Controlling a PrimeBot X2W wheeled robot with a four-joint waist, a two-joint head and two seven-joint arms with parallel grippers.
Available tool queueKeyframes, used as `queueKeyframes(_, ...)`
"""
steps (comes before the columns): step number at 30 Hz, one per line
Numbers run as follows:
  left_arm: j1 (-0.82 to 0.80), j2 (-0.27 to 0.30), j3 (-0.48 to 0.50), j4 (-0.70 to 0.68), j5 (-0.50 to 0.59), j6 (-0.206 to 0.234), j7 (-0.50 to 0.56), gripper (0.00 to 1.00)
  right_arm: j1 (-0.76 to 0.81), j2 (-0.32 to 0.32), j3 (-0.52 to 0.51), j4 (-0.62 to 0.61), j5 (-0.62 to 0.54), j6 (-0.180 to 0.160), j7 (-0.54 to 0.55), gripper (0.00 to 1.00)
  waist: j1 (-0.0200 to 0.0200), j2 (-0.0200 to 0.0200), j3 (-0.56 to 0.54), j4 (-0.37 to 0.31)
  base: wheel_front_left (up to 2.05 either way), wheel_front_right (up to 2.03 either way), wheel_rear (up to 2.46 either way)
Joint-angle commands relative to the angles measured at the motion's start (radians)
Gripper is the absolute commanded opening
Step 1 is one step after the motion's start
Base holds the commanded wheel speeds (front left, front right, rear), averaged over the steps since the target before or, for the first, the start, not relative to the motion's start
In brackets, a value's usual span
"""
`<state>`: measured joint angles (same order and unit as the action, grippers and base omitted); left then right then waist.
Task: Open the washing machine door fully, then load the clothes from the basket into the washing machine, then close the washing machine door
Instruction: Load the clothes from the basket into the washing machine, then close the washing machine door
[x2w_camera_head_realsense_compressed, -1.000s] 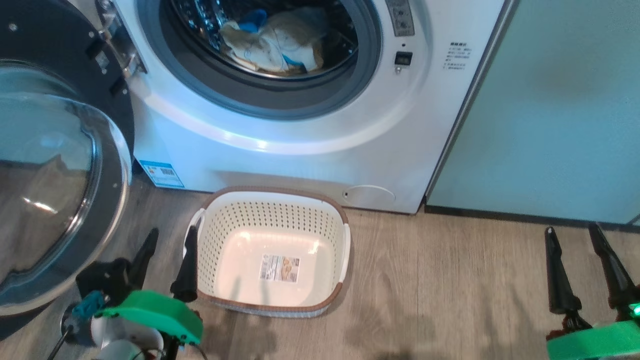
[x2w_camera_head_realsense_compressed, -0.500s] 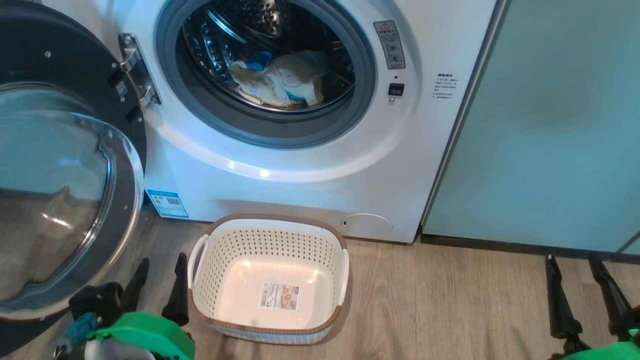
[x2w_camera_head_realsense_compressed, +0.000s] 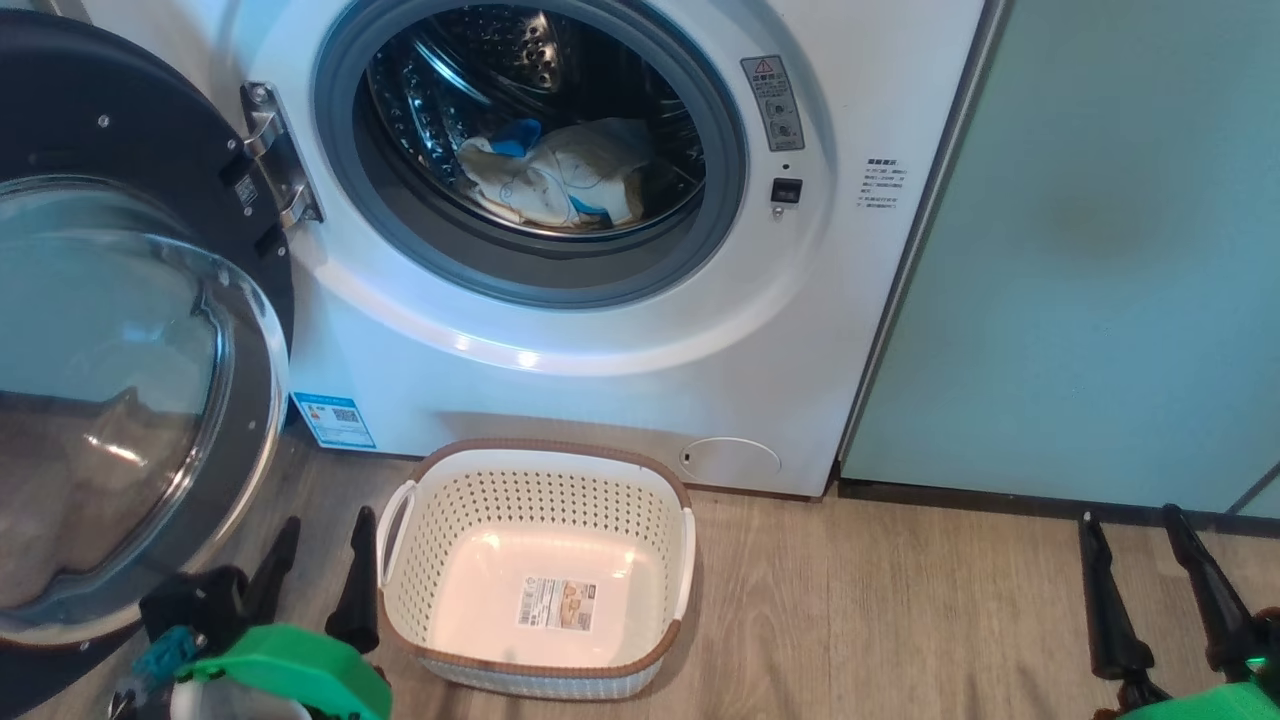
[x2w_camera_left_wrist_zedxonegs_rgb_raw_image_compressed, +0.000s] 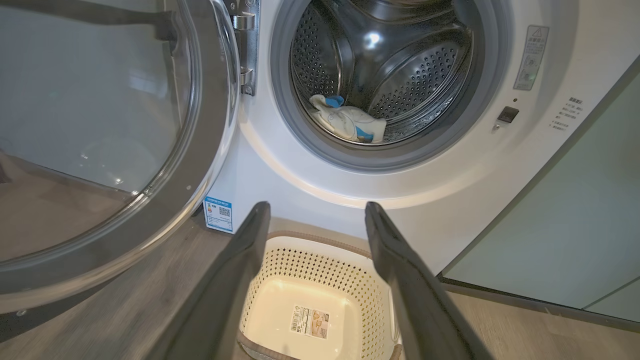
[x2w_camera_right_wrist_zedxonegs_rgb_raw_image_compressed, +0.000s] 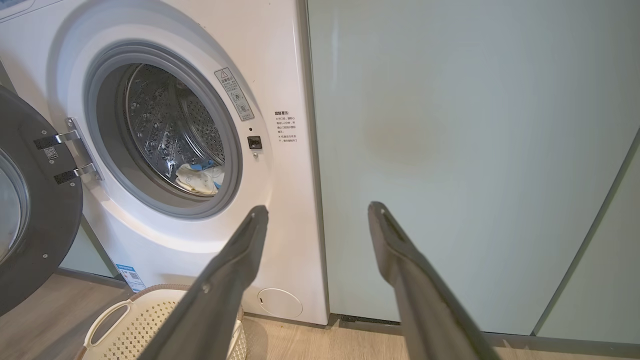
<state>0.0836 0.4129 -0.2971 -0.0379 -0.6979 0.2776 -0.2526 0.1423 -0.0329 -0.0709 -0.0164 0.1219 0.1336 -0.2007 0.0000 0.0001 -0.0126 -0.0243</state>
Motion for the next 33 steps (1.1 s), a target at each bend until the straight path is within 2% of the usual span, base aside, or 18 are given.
queueKeyframes(1,-0.028,0.022,0.039,-0.029,0.006,0.009,-0.008,1.0,-0.009,-0.017,0.018,-0.038,0.001,-0.003,0.001,1.0,0.0,-0.0001,0.0,-0.001,0.0,0.0,0.0)
queueKeyframes(19,-0.03,0.031,0.03,-0.029,0.026,0.023,-0.006,1.0,0.0,-0.017,0.016,-0.049,0.0,-0.003,0.014,1.0,0.0,-0.0001,-0.001,-0.011,-0.11,0.11,0.0)
queueKeyframes(26,-0.037,0.034,0.023,-0.022,0.038,0.027,-0.007,1.0,0.0,-0.017,0.015,-0.053,0.0,-0.003,0.017,1.0,0.0,-0.0001,0.0,-0.01,-1.11,1.11,0.0)
queueKeyframes(33,-0.042,0.034,0.019,-0.018,0.045,0.029,-0.007,1.0,-0.003,-0.017,0.014,-0.047,0.002,-0.003,0.014,1.0,0.0,-0.0001,-0.001,-0.009,-1.94,1.94,0.0)
